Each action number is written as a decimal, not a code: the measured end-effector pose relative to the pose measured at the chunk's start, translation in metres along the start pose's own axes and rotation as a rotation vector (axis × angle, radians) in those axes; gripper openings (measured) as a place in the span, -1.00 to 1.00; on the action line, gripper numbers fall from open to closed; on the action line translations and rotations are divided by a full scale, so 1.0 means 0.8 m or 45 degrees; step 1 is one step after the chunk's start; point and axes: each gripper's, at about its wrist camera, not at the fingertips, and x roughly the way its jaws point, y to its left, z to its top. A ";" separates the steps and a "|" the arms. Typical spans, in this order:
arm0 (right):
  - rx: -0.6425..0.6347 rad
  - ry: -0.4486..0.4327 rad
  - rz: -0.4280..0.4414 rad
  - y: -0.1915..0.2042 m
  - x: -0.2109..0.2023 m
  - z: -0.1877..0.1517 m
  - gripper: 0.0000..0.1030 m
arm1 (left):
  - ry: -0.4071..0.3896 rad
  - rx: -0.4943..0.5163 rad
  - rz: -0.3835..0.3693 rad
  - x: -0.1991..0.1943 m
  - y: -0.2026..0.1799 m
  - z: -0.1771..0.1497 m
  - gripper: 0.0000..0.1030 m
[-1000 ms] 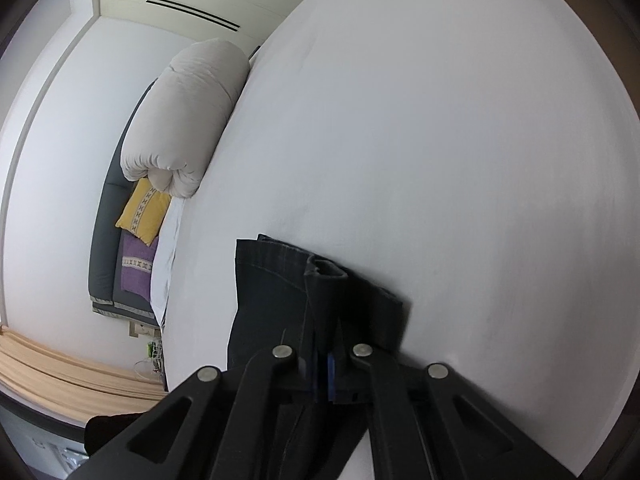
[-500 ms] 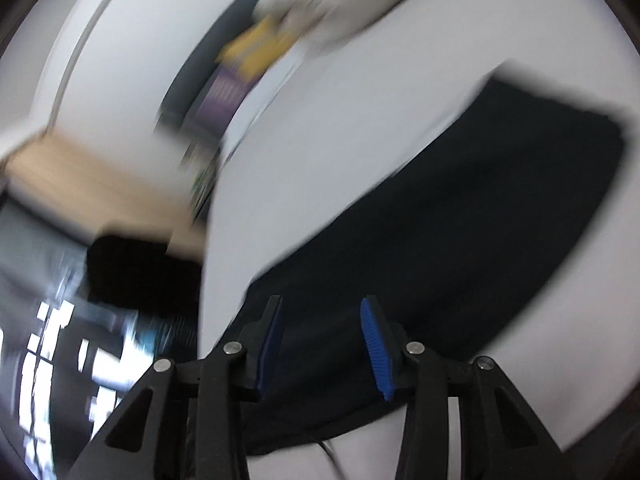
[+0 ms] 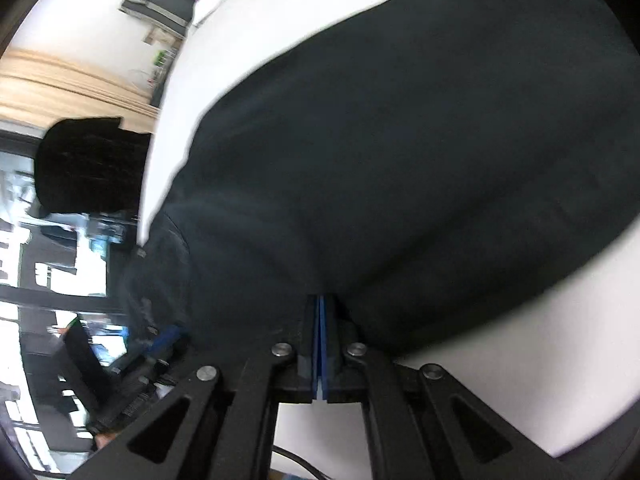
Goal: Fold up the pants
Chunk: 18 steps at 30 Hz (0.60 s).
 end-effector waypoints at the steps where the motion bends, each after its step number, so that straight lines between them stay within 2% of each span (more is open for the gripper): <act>1: 0.018 -0.008 0.009 -0.006 -0.003 -0.004 -1.00 | -0.002 -0.002 0.004 -0.001 -0.002 0.000 -0.67; 8: 0.029 -0.033 -0.004 -0.020 -0.015 -0.017 -1.00 | 0.023 0.047 0.144 -0.016 -0.023 0.009 -0.67; 10: 0.026 -0.031 -0.016 -0.018 -0.020 -0.023 -1.00 | 0.030 0.041 0.157 -0.017 -0.024 0.014 -0.67; 13: -0.004 -0.016 -0.104 -0.003 -0.036 -0.024 -1.00 | 0.064 0.052 0.188 -0.009 -0.025 0.015 -0.67; 14: -0.036 -0.039 -0.123 0.009 -0.044 -0.023 -0.88 | 0.067 0.051 0.191 -0.009 -0.025 0.015 -0.67; 15: -0.064 -0.060 -0.109 0.020 -0.051 -0.020 -0.86 | 0.069 0.049 0.194 -0.008 -0.025 0.015 -0.67; 18: -0.115 -0.097 0.046 0.045 -0.058 -0.003 -0.78 | 0.078 0.056 0.209 -0.004 -0.026 0.016 -0.67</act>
